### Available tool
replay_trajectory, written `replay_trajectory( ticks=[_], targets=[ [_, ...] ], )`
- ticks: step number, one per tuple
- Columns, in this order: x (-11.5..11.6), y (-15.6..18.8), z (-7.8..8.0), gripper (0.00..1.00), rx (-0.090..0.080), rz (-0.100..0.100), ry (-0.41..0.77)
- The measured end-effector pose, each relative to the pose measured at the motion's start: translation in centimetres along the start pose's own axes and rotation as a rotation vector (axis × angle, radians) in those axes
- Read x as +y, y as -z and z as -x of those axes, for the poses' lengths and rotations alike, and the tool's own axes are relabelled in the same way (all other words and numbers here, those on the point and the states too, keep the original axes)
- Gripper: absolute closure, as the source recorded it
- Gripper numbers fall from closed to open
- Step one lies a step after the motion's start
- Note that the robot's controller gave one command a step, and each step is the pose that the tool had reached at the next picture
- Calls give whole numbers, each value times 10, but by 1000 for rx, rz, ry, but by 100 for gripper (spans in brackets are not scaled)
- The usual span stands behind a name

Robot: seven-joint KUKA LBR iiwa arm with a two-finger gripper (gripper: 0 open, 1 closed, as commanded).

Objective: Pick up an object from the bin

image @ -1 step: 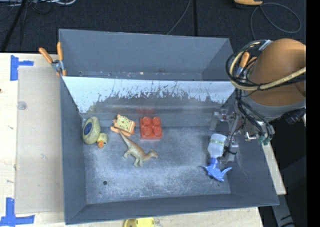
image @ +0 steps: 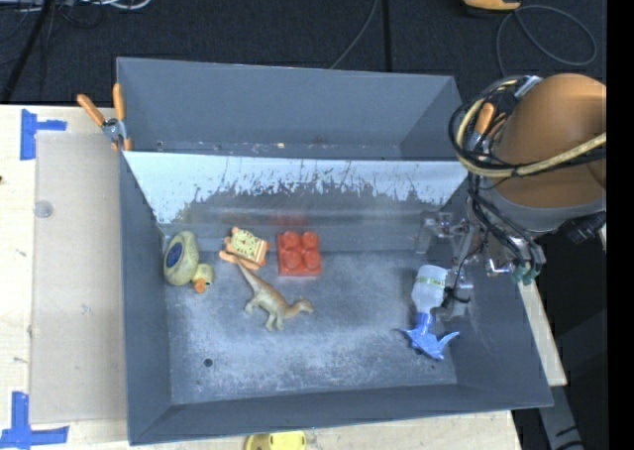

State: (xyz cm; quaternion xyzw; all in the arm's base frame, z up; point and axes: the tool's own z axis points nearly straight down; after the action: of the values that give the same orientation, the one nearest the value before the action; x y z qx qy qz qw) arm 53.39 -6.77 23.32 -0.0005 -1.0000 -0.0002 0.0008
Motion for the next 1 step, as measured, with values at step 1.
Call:
replay_trajectory(
  ticks=[1],
  targets=[
    [-5, -12, 4, 0, -5, 0, 68]
  ],
)
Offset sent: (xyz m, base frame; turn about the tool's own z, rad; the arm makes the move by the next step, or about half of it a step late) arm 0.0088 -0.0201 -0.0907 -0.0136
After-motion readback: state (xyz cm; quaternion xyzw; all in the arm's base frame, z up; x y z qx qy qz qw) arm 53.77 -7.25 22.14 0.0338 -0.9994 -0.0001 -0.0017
